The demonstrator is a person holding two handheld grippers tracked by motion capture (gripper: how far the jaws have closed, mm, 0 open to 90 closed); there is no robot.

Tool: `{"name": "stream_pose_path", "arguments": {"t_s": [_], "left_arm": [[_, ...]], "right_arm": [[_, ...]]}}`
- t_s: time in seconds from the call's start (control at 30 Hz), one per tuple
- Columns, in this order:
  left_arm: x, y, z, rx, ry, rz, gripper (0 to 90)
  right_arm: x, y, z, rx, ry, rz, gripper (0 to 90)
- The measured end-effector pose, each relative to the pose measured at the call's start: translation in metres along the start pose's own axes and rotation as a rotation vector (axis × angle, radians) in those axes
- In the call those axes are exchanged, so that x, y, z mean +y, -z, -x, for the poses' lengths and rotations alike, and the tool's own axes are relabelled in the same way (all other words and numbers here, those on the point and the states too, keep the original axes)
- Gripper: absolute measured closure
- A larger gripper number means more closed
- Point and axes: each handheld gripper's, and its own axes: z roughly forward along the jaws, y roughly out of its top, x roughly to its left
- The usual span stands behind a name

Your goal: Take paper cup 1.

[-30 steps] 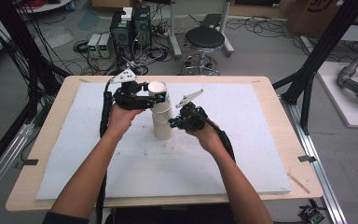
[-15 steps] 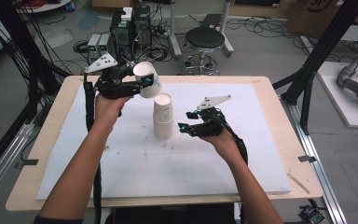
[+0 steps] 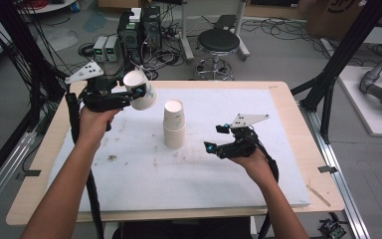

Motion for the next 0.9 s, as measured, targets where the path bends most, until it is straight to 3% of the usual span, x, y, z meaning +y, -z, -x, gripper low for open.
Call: {"name": "stream_pose_path", "arguments": {"t_s": [0.2, 0.37, 0.53, 0.73, 0.9], "left_arm": [[-0.012, 0.019, -0.004, 0.009, 0.003, -0.013, 34.2], [-0.022, 0.031, -0.006, 0.007, 0.0, -0.024, 34.2], [-0.037, 0.041, -0.004, -0.018, -0.011, -0.033, 34.2], [-0.058, 0.047, 0.003, -0.063, -0.044, -0.034, 34.0], [-0.078, 0.048, 0.007, -0.076, -0.048, -0.079, 34.0]], "right_arm": [[-0.018, 0.014, -0.002, 0.009, 0.009, 0.036, 21.5], [-0.028, 0.022, -0.004, -0.012, 0.014, 0.045, 21.5], [-0.037, 0.027, -0.004, -0.018, 0.009, 0.055, 21.5], [-0.045, 0.025, -0.004, -0.034, 0.038, 0.065, 21.5], [-0.047, 0.021, -0.003, -0.032, 0.073, 0.059, 21.0]]}}
